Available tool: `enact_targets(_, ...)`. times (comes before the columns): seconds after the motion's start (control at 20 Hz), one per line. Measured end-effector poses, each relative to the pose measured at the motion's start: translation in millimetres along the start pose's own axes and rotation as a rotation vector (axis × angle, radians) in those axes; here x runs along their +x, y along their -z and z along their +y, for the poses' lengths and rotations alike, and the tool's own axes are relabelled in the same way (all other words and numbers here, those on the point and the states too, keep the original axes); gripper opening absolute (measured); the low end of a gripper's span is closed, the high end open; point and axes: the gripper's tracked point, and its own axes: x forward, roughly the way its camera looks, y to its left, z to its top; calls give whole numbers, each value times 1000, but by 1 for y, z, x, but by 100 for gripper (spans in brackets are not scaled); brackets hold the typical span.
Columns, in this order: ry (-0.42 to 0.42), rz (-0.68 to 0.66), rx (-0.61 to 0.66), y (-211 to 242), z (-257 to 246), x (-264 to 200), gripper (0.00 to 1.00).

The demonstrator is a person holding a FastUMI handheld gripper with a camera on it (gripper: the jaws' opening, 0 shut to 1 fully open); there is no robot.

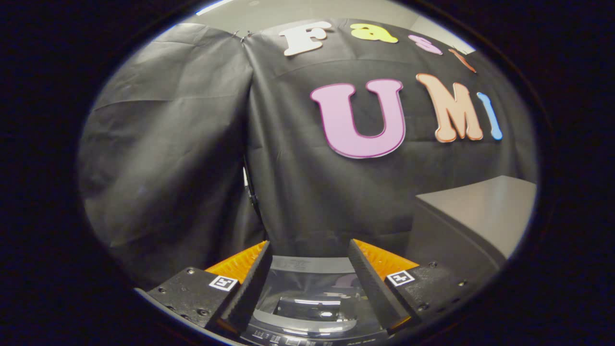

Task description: Put the clothes into the washing machine and then close the washing machine lid.

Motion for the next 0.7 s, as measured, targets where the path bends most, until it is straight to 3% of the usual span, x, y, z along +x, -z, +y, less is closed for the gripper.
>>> enact_targets(0.35,66,-145,-39,-51,-56,-92,97)
enact_targets(0.7,122,-246,-29,-66,-110,-207,97)
